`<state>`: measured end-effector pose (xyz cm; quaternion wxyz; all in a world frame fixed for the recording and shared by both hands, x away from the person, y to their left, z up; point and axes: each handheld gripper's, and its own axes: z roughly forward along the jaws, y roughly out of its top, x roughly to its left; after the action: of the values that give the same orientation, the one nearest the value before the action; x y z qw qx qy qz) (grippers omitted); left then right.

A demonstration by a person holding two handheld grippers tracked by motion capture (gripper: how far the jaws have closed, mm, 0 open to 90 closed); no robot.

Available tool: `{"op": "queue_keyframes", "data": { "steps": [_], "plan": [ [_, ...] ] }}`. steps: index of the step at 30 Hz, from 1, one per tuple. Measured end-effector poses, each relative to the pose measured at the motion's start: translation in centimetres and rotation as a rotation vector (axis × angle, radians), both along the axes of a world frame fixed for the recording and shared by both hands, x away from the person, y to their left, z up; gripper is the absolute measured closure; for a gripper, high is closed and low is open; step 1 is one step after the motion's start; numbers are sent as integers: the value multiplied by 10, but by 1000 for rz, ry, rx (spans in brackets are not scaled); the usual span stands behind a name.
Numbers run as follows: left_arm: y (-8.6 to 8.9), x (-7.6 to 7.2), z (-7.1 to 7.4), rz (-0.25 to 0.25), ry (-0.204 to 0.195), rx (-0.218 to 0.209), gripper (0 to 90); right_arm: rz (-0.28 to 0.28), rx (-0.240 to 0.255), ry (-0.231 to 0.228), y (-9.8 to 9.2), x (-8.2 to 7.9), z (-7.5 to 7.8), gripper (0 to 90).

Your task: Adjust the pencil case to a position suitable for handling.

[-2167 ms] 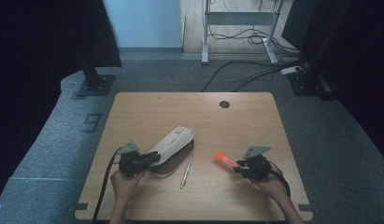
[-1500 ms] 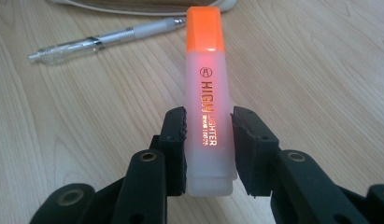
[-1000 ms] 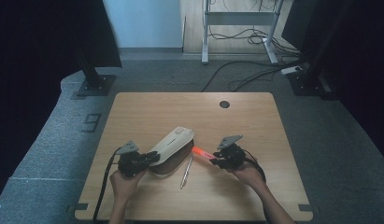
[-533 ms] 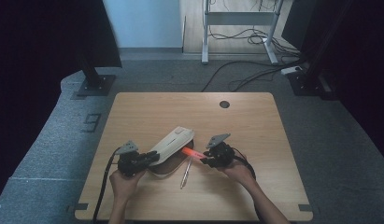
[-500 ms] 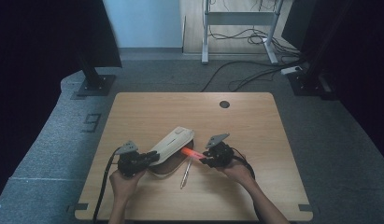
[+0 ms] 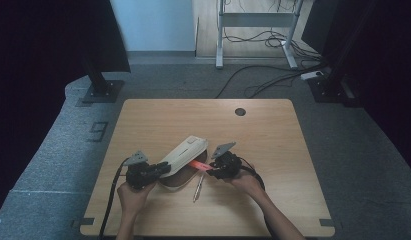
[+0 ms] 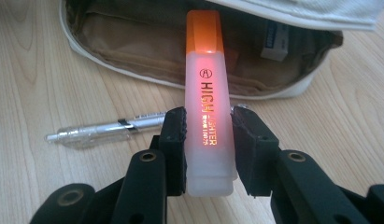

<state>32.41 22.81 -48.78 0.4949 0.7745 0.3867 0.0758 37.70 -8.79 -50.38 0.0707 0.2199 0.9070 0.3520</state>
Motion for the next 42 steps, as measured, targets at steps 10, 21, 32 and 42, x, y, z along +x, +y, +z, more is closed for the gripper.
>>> {"op": "queue_keyframes", "data": {
  "steps": [10,21,32,42],
  "plan": [
    [0,0,0,-2,0,0,762,34,-11,-3,23,4,-3,650],
    [-1,0,0,-5,1,-2,762,56,-19,-1,46,10,-9,650],
    [-1,0,-1,-5,3,3,760,64,-19,-9,64,15,-15,650],
    [-1,1,-2,-3,4,6,759,60,-3,0,63,19,-20,573]
  ]
}}
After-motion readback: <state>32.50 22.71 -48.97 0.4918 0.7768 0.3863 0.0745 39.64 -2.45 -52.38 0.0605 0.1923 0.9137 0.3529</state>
